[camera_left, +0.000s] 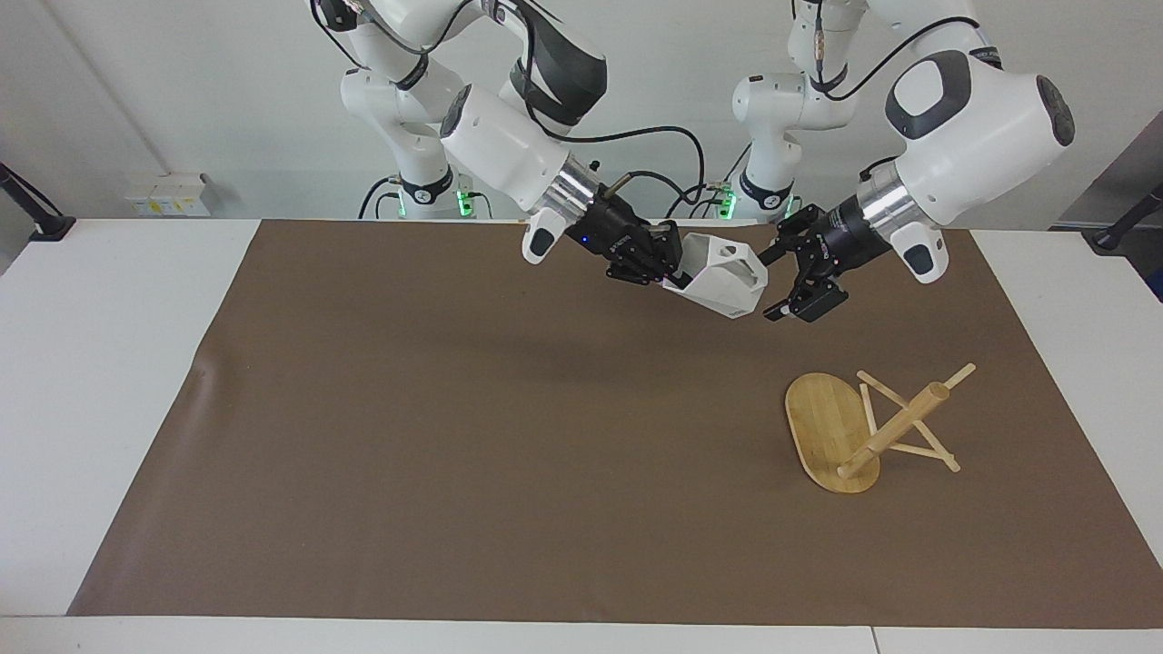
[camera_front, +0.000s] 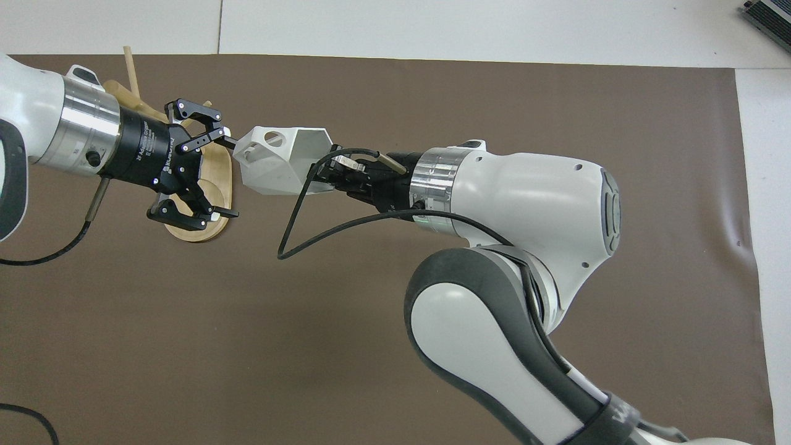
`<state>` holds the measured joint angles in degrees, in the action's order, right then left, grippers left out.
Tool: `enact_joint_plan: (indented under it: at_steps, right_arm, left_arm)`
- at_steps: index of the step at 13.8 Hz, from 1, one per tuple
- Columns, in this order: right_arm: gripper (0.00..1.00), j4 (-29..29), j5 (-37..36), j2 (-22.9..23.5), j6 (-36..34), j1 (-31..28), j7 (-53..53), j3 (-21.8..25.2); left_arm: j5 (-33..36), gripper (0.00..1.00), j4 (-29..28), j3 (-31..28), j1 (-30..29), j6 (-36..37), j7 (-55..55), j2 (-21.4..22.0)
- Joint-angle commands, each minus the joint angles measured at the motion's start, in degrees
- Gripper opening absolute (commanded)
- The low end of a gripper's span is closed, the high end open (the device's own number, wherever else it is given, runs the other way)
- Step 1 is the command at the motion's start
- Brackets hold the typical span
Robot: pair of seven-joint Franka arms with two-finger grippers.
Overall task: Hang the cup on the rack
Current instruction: 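Carry the cup toward the left gripper near the wooden mug tree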
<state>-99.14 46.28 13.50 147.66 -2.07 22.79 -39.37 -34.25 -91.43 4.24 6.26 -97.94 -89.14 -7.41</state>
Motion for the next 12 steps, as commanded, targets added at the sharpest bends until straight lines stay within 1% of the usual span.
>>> enact_joint_plan:
  at_steps: [1, 3, 7, 12]
  right_arm:
    - [0.00, -0.2, 1.8, 0.3, 3.5, -0.7, 0.6, -2.4]
    - [0.00, -0.1, 1.8, 0.5, 5.6, -0.4, 0.9, -3.4]
    - [0.00, -0.1, 1.6, 0.8, 5.8, 0.4, 0.9, -3.4]
    - [0.00, -0.1, 1.7, 0.8, 5.7, 0.4, 0.8, -3.5]
  left_arm:
    - [-2.0, 1.00, 3.4, -0.2, -0.7, 3.1, -2.7, -2.1]
    - [-4.0, 1.00, 3.2, -0.2, -0.7, 3.1, -2.9, -1.8]
    - [-3.9, 1.00, 2.8, -0.1, -0.3, 3.6, -2.9, -1.6]
    - [-3.8, 1.00, 3.1, -0.2, -0.6, 6.3, -2.9, -1.2]
